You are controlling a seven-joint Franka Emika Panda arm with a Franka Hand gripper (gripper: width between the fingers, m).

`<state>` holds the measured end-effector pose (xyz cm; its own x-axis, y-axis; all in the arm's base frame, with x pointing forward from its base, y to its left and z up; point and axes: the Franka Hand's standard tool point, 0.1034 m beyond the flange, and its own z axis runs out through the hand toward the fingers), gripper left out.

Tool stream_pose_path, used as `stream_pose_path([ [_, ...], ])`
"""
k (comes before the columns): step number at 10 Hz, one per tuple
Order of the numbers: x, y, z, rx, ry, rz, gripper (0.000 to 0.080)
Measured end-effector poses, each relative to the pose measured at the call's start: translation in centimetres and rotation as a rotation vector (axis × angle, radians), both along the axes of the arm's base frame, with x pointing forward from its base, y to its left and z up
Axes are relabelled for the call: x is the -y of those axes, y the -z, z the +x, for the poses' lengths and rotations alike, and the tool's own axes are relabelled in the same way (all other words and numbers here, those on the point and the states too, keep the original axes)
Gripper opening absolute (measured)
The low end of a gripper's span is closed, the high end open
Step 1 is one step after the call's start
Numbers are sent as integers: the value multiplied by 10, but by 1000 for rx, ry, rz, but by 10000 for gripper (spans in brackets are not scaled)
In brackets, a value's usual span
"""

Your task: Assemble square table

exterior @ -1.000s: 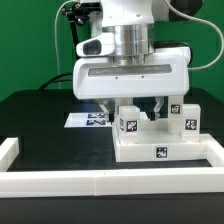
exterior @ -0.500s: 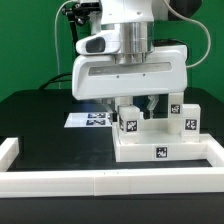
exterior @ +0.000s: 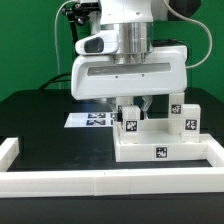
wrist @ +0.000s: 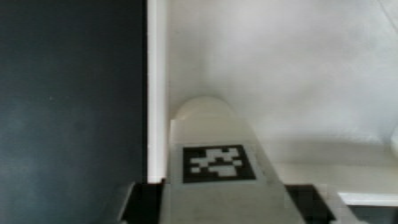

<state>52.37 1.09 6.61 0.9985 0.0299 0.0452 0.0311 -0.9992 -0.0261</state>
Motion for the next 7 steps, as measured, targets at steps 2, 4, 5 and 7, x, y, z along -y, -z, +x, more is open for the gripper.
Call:
stream_pose_path([
  [2,5,1,0,24,339,45,290],
  [4,10,1,0,32,508,49,291],
  [5,16,1,0,29,611,53,291],
  [7,20,1,-1,29,765,58,291],
])
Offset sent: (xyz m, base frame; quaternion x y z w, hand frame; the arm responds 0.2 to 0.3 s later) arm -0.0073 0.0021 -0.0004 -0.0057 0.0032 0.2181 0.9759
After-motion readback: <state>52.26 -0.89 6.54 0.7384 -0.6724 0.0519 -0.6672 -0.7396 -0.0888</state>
